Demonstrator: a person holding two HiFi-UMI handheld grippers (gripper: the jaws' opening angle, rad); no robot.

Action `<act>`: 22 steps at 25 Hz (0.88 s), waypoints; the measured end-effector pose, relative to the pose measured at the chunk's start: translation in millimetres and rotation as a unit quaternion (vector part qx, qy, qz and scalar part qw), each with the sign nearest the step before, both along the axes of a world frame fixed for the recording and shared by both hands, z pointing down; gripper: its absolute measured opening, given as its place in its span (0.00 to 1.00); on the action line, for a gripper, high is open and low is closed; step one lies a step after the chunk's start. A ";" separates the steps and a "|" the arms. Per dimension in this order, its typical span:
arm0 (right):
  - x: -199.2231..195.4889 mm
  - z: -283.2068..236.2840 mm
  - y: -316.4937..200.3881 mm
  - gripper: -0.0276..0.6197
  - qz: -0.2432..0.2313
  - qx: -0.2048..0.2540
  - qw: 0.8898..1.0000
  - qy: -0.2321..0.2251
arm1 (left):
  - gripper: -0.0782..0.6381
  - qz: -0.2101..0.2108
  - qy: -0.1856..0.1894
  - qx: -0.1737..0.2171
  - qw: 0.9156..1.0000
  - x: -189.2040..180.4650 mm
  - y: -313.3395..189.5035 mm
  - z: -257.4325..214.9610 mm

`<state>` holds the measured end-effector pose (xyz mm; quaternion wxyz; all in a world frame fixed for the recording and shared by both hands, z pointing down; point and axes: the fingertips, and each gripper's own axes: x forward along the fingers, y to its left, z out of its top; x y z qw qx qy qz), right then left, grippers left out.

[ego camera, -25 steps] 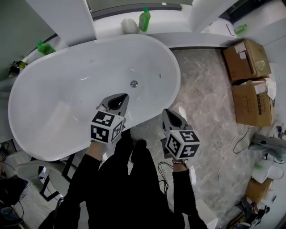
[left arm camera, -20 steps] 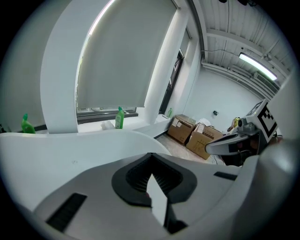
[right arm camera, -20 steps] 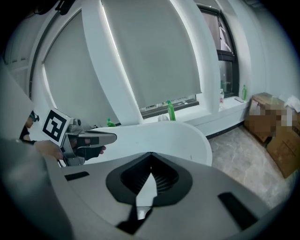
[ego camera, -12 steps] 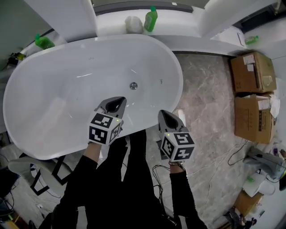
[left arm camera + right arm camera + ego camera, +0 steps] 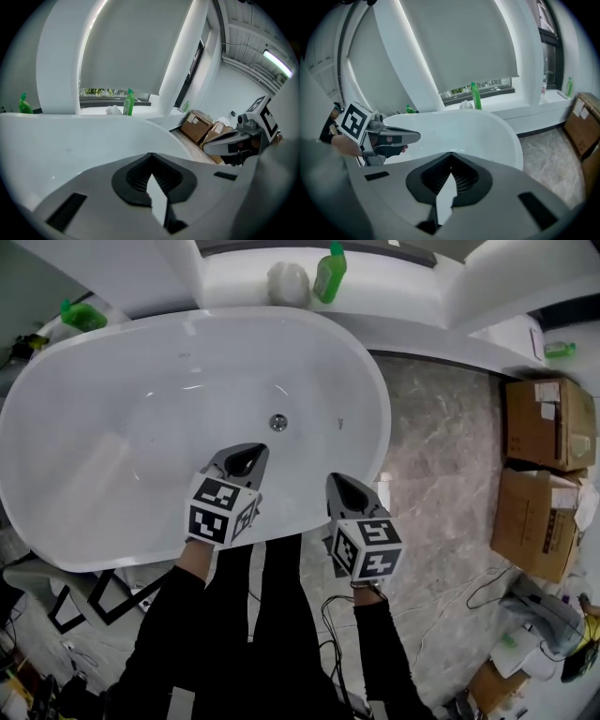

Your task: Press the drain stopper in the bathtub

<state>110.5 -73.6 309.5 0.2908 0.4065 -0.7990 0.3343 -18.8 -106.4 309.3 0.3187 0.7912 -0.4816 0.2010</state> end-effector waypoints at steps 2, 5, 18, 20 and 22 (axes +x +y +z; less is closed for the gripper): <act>1.1 11.4 -6.8 0.04 -0.006 -0.008 1.000 -0.002 | 0.12 -0.003 -0.004 -0.007 1.000 4.1 -8.0 13.2; 0.3 29.4 -16.3 0.04 -0.018 -0.016 1.000 -0.003 | 0.12 -0.012 -0.011 -0.014 1.000 7.4 -21.3 33.5; -31.8 133.4 -43.2 0.04 -0.028 -0.056 0.998 -0.007 | 0.12 0.015 -0.033 -0.056 0.998 -1.2 -46.7 159.2; -39.6 149.6 -50.1 0.04 -0.030 -0.061 0.998 0.000 | 0.12 0.026 -0.034 -0.062 0.997 -4.0 -51.6 176.8; -47.1 167.3 -54.1 0.04 -0.033 -0.067 0.997 0.009 | 0.12 0.036 -0.032 -0.069 0.996 -5.7 -54.7 194.7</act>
